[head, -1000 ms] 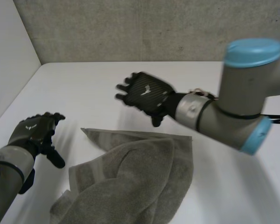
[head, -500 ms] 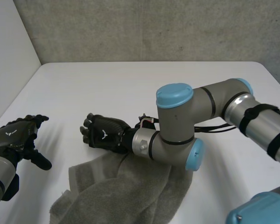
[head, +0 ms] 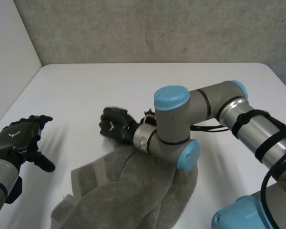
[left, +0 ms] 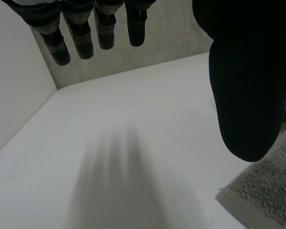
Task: Fold the laundry
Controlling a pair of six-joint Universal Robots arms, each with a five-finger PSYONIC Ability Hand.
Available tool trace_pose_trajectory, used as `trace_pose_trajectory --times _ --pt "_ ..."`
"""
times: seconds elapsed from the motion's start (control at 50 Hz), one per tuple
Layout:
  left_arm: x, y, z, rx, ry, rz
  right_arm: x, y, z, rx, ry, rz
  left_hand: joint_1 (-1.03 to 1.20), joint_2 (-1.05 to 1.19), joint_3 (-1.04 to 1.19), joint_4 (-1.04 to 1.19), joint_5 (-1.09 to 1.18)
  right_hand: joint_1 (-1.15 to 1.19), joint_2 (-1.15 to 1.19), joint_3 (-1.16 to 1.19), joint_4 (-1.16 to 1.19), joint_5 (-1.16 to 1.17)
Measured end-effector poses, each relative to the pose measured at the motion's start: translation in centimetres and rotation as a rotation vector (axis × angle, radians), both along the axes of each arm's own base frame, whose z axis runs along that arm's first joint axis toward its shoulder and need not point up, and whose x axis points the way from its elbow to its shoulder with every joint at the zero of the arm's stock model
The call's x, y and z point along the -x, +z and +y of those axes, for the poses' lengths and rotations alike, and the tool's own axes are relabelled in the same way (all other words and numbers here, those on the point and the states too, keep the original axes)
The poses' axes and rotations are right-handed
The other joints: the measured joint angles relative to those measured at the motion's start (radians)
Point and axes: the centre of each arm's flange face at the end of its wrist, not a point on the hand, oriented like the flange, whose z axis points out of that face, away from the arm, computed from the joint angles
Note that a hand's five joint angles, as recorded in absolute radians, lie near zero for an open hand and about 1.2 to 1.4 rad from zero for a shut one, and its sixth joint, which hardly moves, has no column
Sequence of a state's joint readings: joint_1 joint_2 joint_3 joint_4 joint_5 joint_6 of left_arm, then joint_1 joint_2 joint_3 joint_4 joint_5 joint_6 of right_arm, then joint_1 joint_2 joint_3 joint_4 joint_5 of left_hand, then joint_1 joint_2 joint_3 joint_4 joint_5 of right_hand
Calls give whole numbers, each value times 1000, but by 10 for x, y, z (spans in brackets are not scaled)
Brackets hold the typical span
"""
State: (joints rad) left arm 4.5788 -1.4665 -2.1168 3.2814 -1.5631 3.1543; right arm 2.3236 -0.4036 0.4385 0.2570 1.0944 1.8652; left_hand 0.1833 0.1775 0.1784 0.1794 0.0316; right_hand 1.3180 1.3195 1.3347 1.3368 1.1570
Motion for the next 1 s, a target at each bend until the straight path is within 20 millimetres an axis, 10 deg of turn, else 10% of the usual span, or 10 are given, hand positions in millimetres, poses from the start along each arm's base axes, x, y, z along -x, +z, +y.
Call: trace_pose_trajectory --times 0.18,0.46,0.72,1.0 --pt "12 11 -4 55 -48 6 28 49 -57 -16 -317 -143 0 2 2 0 0 0 0 0 0 0" --pt "48 14 -14 62 -177 11 140 80 -118 -178 -771 -173 3 6 5 0 0 1 0 0 0 0" --pt "107 -9 -29 5 -433 40 244 69 -71 -407 -925 -81 3 12 11 0 0 1 0 3 0 0" --pt "179 -16 -48 42 -682 88 285 52 -9 -574 -883 -106 141 147 146 143 119 1 1 3 6 0"
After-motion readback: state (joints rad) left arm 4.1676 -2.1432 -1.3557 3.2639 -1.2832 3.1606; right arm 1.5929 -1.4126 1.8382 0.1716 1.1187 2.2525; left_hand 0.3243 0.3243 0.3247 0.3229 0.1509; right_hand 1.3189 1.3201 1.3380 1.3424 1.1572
